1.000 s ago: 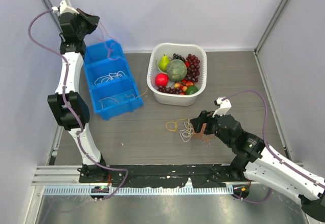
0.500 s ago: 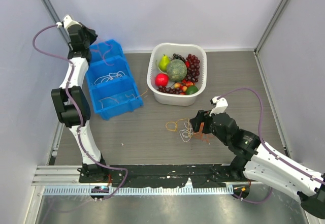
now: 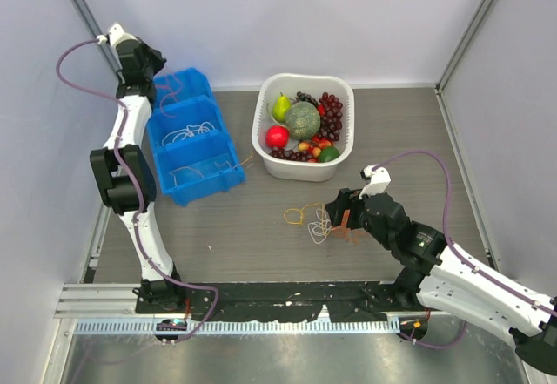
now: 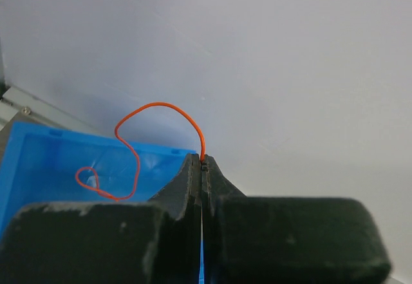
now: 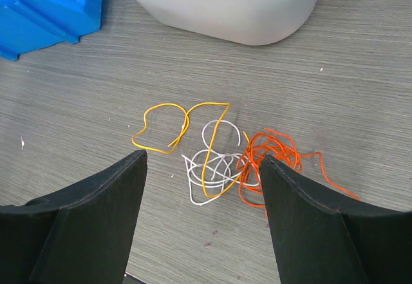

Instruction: Untangle the cables

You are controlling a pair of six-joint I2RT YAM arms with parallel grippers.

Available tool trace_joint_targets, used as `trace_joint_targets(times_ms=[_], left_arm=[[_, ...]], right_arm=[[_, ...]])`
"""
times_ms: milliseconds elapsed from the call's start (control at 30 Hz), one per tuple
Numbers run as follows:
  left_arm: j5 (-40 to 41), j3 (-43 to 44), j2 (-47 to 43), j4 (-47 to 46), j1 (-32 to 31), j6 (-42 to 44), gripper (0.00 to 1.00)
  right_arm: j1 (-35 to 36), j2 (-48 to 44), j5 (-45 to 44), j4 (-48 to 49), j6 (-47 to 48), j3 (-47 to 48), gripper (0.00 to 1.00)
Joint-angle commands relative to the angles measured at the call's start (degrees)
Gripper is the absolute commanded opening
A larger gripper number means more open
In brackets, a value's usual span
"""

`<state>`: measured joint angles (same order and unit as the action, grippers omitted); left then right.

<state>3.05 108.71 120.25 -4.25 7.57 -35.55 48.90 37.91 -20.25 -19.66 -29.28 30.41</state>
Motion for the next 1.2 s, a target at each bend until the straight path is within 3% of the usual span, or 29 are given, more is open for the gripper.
trace_joint_targets(times_ms=[0, 500, 967, 1100, 1167], left_arm=[[-1.64, 5.2, -4.67, -5.59, 0.42, 0.57, 0.0], [-1.38, 9.24, -3.88, -5.68, 1.22, 0.48, 0.0], [-0.59, -2.44, -1.95, -4.54, 2.09, -1.88, 0.0], [-0.06, -3.76, -0.98, 0.36, 2.09, -5.13, 0.0], [1.34, -3.76, -1.07, 4.05, 2.09, -6.72, 0.05]], right_arm=[[0.14, -0.12, -0.58, 3.14, -0.96, 1.4, 0.76], [0.14, -0.12, 0.04, 3.66, -2.01, 1.05, 0.76], [0.14, -2.84, 0.21, 2.96, -3.86, -0.27, 0.76], [-0.04, -2.93, 0.04, 2.7, -4.47, -0.62, 0.75], [0.05, -3.11, -0.05, 2.26, -4.65, -0.62, 0.75]])
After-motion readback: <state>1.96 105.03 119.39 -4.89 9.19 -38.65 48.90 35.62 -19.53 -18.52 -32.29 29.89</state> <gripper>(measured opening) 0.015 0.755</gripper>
